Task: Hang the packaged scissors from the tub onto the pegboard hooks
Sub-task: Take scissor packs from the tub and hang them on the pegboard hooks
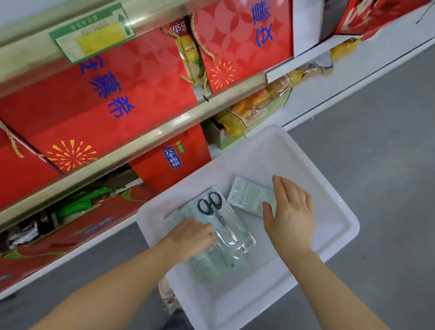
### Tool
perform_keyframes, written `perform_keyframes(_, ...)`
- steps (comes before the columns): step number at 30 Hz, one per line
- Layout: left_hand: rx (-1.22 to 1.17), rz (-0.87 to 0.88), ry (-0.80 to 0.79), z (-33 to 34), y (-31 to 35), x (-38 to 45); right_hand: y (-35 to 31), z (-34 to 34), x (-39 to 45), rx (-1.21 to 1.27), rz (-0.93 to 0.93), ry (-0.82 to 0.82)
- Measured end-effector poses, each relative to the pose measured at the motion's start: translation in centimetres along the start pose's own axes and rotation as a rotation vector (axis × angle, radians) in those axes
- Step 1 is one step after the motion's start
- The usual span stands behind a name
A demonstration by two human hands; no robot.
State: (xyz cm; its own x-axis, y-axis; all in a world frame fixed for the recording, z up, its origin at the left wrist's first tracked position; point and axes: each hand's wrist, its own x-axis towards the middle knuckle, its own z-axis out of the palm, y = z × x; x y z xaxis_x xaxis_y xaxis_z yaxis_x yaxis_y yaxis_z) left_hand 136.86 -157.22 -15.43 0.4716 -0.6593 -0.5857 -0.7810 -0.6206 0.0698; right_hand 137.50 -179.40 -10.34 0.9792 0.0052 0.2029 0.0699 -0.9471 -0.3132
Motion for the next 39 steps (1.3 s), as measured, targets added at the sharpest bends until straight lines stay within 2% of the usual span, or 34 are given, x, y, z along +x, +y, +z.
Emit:
perform_keyframes(2,-0.134,-0.051,0.064,-1.6,-1.0,-0.5,0.0,0.3,-0.3,0.01,0.035,-0.012)
perform_keyframes(5,-0.428,-0.306,0.393,-3.7,-1.5,-0.9,-0.8,0.4,-0.6,0.097,0.182,-0.102)
perform_keyframes(8,-0.628,-0.529,0.78,-5.9,-0.1,0.2,-2.4,0.3,-0.4,0.463,0.551,-0.289)
perform_keyframes(9,-0.678,-0.546,0.862,-6.6,0.7,0.8,-3.1,0.3,-0.3,0.64,0.658,-0.322)
perform_keyframes(11,-0.76,-0.518,0.934,-7.8,2.5,2.0,-4.0,0.4,0.1,0.975,0.831,-0.274)
perform_keyframes(13,-0.787,-0.413,0.914,-8.1,3.4,3.1,-4.2,0.3,0.6,1.18,0.963,-0.18)
perform_keyframes(16,-0.836,-0.17,0.814,-7.0,3.4,3.8,-3.0,1.0,0.8,1.151,1.036,-0.114)
perform_keyframes(17,-0.886,-0.152,0.795,-6.4,3.1,3.9,-2.4,1.4,0.7,1.093,1.037,-0.101)
perform_keyframes(19,-0.889,-0.244,0.798,-4.8,2.1,4.4,-1.4,1.7,0.5,0.971,1.04,-0.094)
perform_keyframes(20,-0.815,-0.314,0.76,-3.7,1.3,4.9,-1.0,1.6,0.4,0.929,1.022,-0.096)
perform_keyframes(21,-0.698,-0.347,0.644,-2.5,0.5,5.5,-0.7,1.4,0.2,0.911,0.999,-0.095)
perform_keyframes(23,-0.389,-0.263,0.302,-0.1,-0.6,6.8,-0.2,0.9,-0.2,0.92,0.97,-0.08)
perform_keyframes(25,-0.118,-0.138,0.102,1.0,-1.4,8.0,0.4,0.6,-0.5,0.936,0.964,-0.063)
perform_keyframes(28,0.123,-0.017,0.053,-0.4,-2.4,9.6,1.2,0.9,-0.7,0.91,0.98,-0.057)
perform_keyframes(30,0.201,0.046,0.043,-1.6,-2.9,10.1,1.4,1.1,-0.9,0.912,0.992,-0.058)
perform_keyframes(32,0.153,0.076,0.065,-2.4,-3.4,9.7,1.4,1.0,-1.0,0.931,1.013,-0.055)
perform_keyframes(35,-0.164,-0.059,0.096,-4.0,-3.9,7.9,1.1,-0.3,-0.5,1.021,1.017,-0.065)
perform_keyframes(37,-0.481,-0.229,0.245,-5.0,-4.3,6.3,0.7,-1.4,0.4,1.056,0.982,-0.054)
perform_keyframes(39,-0.833,-0.404,0.487,-5.8,-4.7,4.3,0.0,-2.9,1.8,1.084,0.933,-0.018)
